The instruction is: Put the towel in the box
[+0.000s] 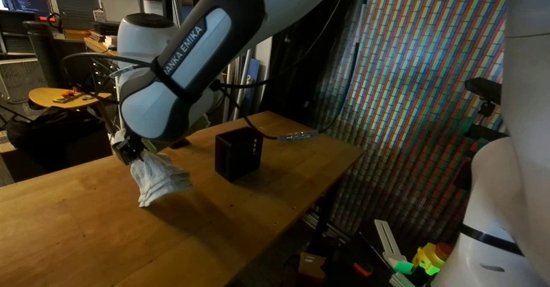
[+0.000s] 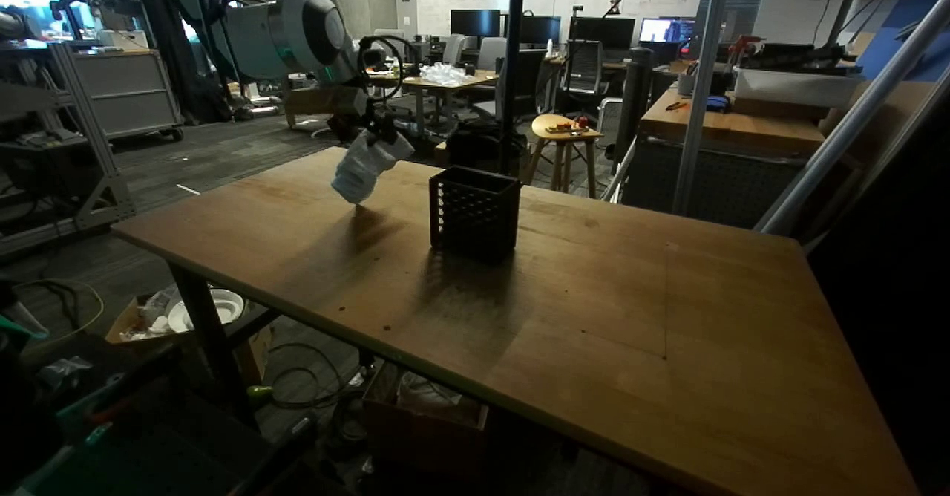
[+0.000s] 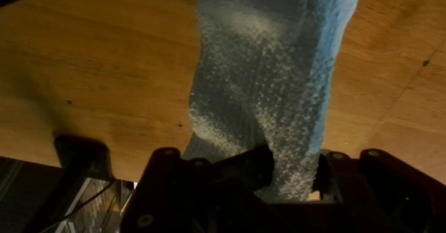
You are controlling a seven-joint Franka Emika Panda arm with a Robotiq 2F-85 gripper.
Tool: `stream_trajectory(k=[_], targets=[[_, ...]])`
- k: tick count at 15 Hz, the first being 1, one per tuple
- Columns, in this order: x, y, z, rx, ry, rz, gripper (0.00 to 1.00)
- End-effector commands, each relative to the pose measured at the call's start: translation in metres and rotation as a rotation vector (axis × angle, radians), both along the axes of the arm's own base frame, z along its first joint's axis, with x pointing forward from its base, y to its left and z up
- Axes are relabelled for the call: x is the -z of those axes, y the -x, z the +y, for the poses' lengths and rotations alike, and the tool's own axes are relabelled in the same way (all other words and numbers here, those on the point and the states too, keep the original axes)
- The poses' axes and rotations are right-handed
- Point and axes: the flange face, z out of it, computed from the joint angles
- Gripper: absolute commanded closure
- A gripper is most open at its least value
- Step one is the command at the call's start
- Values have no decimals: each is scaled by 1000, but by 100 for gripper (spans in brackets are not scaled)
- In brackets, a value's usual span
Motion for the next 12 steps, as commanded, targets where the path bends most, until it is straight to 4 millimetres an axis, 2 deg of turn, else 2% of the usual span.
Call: stream_trajectory(k=[1, 5, 8, 12], targets=[[-42, 21, -33, 55, 39, -18, 91], [-79, 27, -81, 126, 78, -17, 93], [-105, 30, -135, 212, 84, -8, 92], [-115, 28, -195, 271, 101, -11, 92]])
